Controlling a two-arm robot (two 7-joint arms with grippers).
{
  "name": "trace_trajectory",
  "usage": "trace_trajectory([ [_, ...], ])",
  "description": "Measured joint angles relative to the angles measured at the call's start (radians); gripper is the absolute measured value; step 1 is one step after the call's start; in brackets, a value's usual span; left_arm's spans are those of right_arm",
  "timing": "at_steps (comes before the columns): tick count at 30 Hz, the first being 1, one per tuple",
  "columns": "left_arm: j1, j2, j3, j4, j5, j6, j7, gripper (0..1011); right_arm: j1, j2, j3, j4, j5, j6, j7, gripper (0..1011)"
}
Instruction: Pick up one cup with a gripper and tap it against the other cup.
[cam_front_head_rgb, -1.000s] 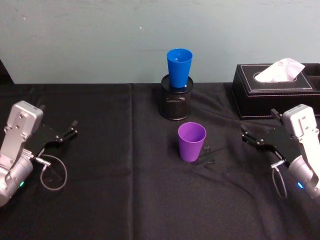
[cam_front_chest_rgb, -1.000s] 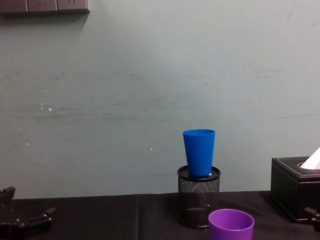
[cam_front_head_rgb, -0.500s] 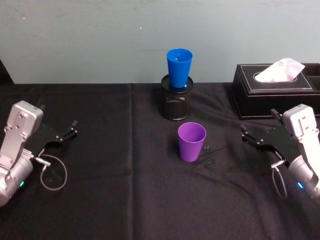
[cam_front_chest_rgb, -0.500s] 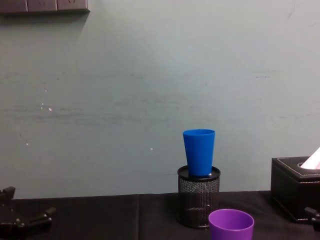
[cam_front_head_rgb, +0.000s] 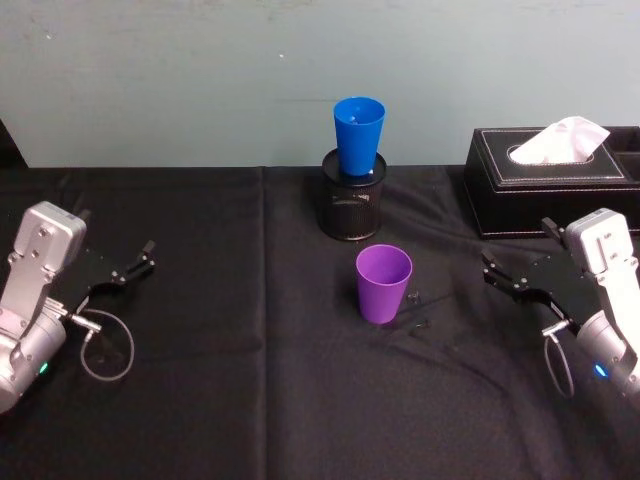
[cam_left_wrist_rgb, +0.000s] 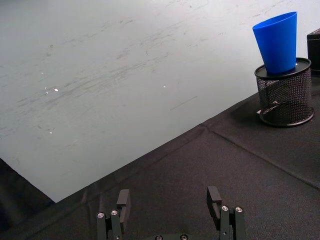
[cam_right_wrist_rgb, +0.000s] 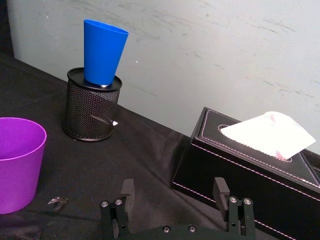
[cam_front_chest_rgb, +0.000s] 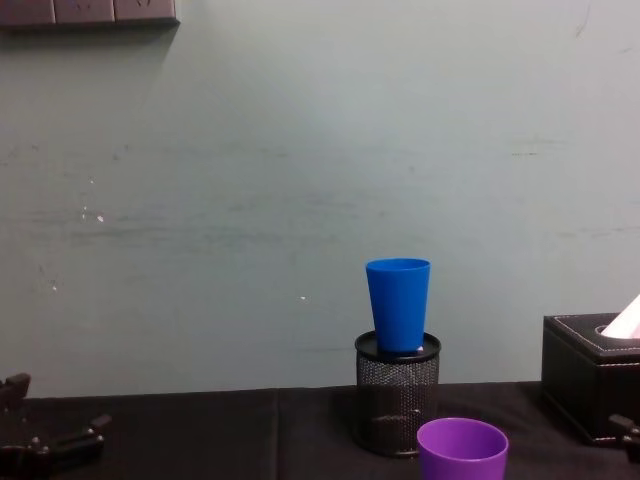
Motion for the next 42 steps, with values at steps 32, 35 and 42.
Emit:
trace_trajectory([
  [32,0.000,0.000,0.000,0.000,0.000,0.000,0.000,1000,0.013,-0.043,0.020,0.048,0.387,0.083,0.616,1003],
  [35,0.000,0.000,0.000,0.000,0.000,0.000,0.000,1000,0.030,-0.072,0.010,0.071,0.359,0.067,0.618,1003],
  [42,0.000,0.000,0.000,0.000,0.000,0.000,0.000,1000,0.065,-0.137,0.009,0.148,0.318,0.014,0.606,1003],
])
